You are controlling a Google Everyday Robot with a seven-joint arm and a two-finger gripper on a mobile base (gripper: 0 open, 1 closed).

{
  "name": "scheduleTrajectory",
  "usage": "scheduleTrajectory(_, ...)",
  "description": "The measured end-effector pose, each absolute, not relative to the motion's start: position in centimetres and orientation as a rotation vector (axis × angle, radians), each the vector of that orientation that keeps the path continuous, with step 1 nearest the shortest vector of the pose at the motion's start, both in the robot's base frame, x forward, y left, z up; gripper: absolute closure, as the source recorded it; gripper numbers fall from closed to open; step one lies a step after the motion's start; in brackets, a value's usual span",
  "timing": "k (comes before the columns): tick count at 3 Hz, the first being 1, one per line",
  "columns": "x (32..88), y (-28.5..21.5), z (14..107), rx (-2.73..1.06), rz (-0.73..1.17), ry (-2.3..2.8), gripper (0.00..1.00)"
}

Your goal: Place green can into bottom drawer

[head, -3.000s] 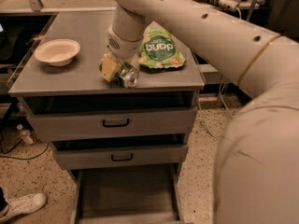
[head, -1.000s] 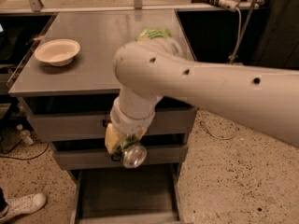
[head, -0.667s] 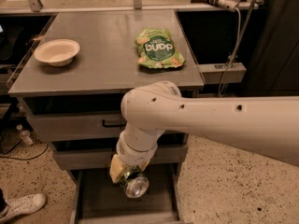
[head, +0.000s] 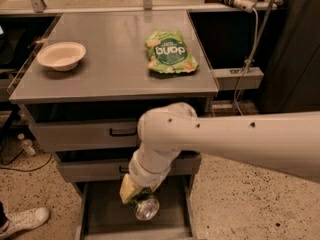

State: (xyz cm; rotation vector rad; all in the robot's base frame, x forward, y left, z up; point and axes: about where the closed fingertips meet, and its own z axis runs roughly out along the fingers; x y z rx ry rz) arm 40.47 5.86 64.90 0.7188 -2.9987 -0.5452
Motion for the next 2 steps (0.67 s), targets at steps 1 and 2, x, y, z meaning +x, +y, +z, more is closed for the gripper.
scheduleTrajectory(1,39.4,4.3,55.7,0.56,-0.63,-2.952,1.0)
scheduleTrajectory(2,39.9,5.0,46.2,0.35,-0.767,-2.933,1.0)
